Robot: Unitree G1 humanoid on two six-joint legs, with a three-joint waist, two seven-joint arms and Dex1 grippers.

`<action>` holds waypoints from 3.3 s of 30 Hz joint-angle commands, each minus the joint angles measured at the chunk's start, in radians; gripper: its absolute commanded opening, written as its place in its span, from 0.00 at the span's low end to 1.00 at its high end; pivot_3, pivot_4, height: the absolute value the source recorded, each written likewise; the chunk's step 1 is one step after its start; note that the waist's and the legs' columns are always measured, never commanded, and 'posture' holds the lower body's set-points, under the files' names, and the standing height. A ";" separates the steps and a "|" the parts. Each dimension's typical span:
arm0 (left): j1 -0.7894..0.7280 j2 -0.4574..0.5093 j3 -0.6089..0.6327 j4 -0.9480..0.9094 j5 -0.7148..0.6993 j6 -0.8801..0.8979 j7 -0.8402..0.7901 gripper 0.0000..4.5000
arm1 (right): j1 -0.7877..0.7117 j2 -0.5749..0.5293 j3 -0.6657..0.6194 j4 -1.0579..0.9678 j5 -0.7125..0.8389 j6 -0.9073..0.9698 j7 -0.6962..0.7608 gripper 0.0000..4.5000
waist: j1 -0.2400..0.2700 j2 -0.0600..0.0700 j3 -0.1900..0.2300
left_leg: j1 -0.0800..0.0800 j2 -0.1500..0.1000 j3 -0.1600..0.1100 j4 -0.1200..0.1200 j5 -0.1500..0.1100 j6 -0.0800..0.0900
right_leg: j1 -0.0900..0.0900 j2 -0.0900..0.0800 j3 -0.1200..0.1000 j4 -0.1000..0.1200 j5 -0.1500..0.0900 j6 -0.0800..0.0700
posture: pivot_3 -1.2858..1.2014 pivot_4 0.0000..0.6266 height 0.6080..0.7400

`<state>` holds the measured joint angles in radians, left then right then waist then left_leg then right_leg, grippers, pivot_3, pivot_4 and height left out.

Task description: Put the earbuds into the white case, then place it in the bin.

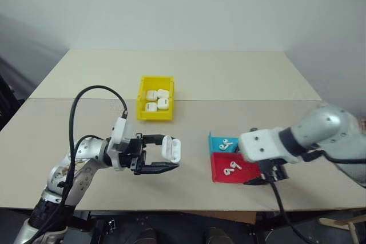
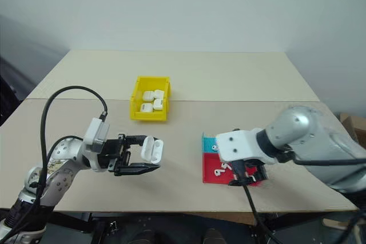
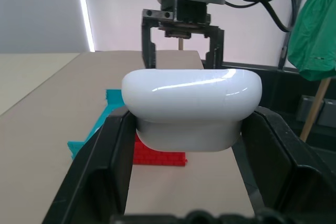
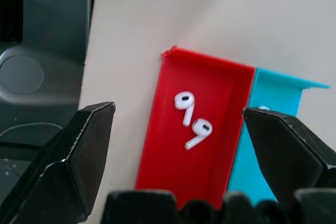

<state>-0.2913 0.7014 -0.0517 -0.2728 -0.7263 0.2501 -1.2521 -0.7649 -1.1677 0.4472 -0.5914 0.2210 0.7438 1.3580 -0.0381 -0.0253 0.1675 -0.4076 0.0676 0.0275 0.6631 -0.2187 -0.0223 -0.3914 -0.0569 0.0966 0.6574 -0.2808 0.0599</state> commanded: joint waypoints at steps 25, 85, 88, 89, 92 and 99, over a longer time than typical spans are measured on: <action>0.023 -0.006 0.045 -0.067 0.124 -0.039 0.021 0.61 | -0.033 0.171 0.251 0.095 -0.360 0.009 0.033 0.61 | 0.020 0.000 0.000 | -0.001 0.000 0.000 -0.001 0.000 0.000 | -0.002 0.000 -0.001 0.000 0.000 0.000 | 0.52 0.24 1.00; 0.027 -0.005 0.014 -0.055 0.211 -0.043 -0.003 0.61 | 0.069 0.226 0.188 0.150 -0.501 -0.178 0.085 0.24 | 0.023 0.000 0.000 | -0.002 0.000 0.000 -0.002 0.000 0.000 | -0.002 0.000 -0.001 -0.001 -0.001 -0.001 | 0.52 0.24 1.00; 0.028 -0.005 0.014 -0.055 0.214 -0.046 -0.001 0.61 | 0.066 0.233 0.185 0.151 -0.511 -0.176 0.086 0.24 | 0.022 0.000 0.000 | -0.002 0.000 0.000 -0.002 0.000 0.000 | -0.002 0.000 -0.001 -0.001 -0.001 -0.001 | 0.52 0.24 1.00; 0.028 -0.005 0.013 -0.054 0.216 -0.048 -0.002 0.61 | 0.065 0.234 0.184 0.152 -0.514 -0.178 0.086 0.24 | 0.022 0.000 0.000 | -0.002 0.000 0.000 -0.002 0.000 0.000 | -0.002 0.000 -0.001 -0.001 -0.001 -0.001 | 0.52 0.24 1.00; 0.024 -0.010 0.022 -0.061 0.185 -0.029 -0.004 0.61 | 0.063 0.236 0.166 0.147 -0.512 -0.168 0.081 0.24 | 0.023 0.000 0.000 | -0.002 0.000 0.000 -0.002 0.000 0.000 | -0.002 0.000 -0.001 -0.002 -0.001 -0.001 | 0.52 0.24 1.00; -0.021 -0.017 0.056 -0.120 0.031 0.059 -0.012 0.61 | 0.057 0.220 -0.112 0.049 -0.343 0.044 0.057 0.24 | 0.024 0.000 0.000 | -0.005 0.000 0.000 -0.002 0.000 0.000 | -0.004 0.000 -0.001 -0.001 0.000 -0.001 | 0.52 0.24 1.00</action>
<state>-0.2800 0.6915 -0.0239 -0.3387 -0.6373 0.2871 -1.2736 -0.6950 -0.9302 0.4499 -0.4918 -0.1789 0.7186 1.4223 -0.0143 -0.0256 0.1677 -0.4128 0.0677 0.0271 0.6612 -0.2188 -0.0223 -0.3959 -0.0566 0.0956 0.6557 -0.2812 0.0592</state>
